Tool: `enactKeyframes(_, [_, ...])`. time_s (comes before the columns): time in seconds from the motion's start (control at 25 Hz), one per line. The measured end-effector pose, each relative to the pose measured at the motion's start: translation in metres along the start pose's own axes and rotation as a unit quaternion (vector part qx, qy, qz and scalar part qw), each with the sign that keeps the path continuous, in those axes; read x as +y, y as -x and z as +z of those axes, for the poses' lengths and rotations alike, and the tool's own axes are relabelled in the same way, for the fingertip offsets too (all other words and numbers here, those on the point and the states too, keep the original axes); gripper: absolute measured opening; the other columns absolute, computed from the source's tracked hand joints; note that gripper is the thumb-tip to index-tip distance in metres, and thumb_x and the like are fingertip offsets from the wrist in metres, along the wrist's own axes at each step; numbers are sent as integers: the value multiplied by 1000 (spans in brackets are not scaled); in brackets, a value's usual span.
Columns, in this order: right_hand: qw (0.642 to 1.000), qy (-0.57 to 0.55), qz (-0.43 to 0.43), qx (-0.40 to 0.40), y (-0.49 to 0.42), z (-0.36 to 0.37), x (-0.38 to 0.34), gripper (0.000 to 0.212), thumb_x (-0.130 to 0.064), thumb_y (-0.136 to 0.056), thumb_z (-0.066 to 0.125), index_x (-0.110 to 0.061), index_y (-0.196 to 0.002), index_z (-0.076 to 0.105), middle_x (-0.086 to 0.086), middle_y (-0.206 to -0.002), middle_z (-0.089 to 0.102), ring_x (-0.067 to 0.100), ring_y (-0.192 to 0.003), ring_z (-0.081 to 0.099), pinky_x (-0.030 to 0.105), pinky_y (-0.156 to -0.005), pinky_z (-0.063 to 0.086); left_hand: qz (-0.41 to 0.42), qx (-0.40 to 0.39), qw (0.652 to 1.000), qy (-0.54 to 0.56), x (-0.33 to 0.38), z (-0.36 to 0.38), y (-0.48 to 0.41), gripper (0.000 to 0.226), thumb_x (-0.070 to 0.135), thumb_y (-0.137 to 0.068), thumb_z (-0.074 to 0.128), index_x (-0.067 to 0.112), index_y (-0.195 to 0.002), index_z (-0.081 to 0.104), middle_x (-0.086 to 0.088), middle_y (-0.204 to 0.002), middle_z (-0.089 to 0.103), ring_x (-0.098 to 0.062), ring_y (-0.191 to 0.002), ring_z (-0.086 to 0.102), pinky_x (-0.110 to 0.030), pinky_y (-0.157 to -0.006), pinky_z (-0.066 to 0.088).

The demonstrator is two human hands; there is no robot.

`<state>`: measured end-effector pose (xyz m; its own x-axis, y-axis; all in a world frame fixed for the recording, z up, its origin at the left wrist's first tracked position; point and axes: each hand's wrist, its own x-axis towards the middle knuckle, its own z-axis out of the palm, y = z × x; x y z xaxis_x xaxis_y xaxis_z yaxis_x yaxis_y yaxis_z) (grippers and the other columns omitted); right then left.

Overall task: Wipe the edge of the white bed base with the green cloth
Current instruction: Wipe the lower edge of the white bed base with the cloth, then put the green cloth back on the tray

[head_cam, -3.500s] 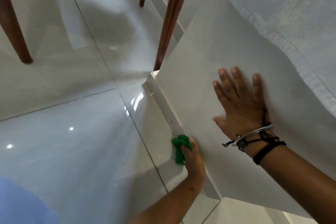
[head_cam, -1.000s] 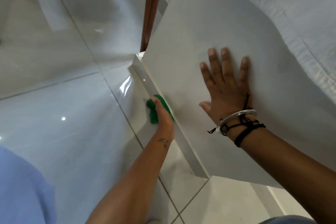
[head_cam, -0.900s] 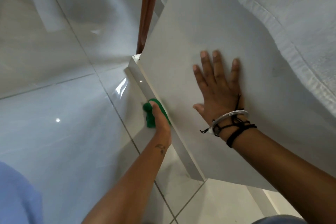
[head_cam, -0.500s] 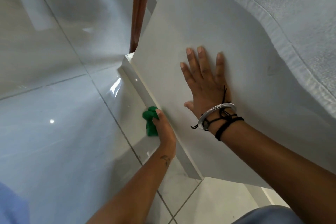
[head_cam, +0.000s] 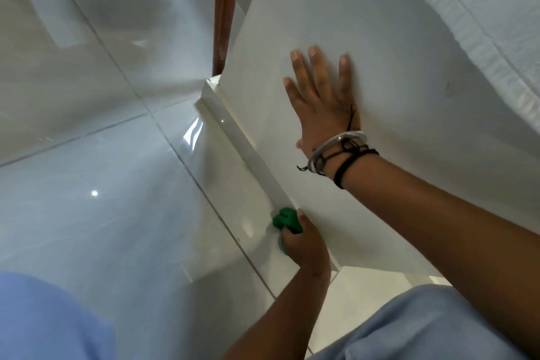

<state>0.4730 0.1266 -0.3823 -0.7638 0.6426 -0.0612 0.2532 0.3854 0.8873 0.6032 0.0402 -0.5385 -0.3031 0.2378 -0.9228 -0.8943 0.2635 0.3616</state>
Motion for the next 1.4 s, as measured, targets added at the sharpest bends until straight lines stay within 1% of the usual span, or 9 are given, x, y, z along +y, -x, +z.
enactKeyframes(0.28, [988,-115,-17,-103,-24,-26,-22,69,-44,-96,42,-18,-154,14,14,-164,-7,40,-149,-9,61,-112,-14,63,28,997,-17,56,-50,-26,39,28,-96,57,0,-123,63,-18,-116,68,-34,-106,67,-44,-95,56])
enactKeyframes(0.4, [900,-330,-155,-239,-26,-57,-26,77,-61,-90,40,-16,-152,25,14,-162,16,39,-149,12,61,-117,-3,109,2,993,36,146,-116,11,33,26,-97,56,5,-121,64,-13,-113,70,-25,-97,68,-39,-89,55])
enactKeyframes(0.48, [720,-595,-141,-329,-16,-88,-14,83,-70,-85,41,-13,-146,36,13,-157,33,31,-144,31,49,-119,15,106,-38,991,76,213,-152,57,24,24,-99,53,10,-113,65,-11,-115,71,-19,-97,70,-39,-89,55])
enactKeyframes(0.64, [134,-880,-42,-454,11,-158,45,74,-76,-81,37,-31,-138,49,-5,-139,57,18,-127,52,44,-110,31,97,-113,988,44,330,-186,185,31,28,-96,52,13,-116,69,-14,-114,75,-32,-102,72,-50,-92,57])
enactKeyframes(0.72, [25,-876,-44,-480,21,-195,88,64,-72,-75,54,-35,-128,57,-7,-122,69,19,-116,61,48,-102,38,90,-124,988,-1,370,-185,254,35,22,-91,59,7,-121,69,-19,-115,74,-37,-104,70,-55,-95,55])
enactKeyframes(0.8, [36,-887,-27,-460,23,-236,136,58,-52,-67,74,-28,-119,64,-1,-113,73,18,-105,67,43,-94,49,109,-102,988,-42,405,-185,314,38,12,-86,64,0,-123,65,-22,-115,71,-37,-101,69,-54,-94,56])
enactKeyframes(1.0, [132,-901,25,-412,24,-337,277,33,-23,-78,76,-21,-109,64,3,-104,68,17,-92,63,32,-73,50,175,-55,972,-149,486,-204,456,31,0,-82,69,0,-113,68,-8,-87,78,-21,-75,74,-34,-65,61])
enactKeyframes(1.24, [252,-887,66,-381,6,-435,365,21,-38,-72,80,-21,-80,71,2,-91,72,17,-84,66,31,-73,51,215,-30,955,-203,562,-226,550,32,5,-80,75,1,-111,67,-12,-95,76,-21,-77,72,-29,-60,59])
enactKeyframes(1.4, [268,-888,141,-347,-24,-462,364,32,-43,-76,76,-12,-80,70,1,-78,64,23,-78,62,32,-68,51,255,-4,936,-242,606,-223,539,29,3,-77,76,-2,-104,67,-15,-93,74,-23,-77,70,-33,-72,60])
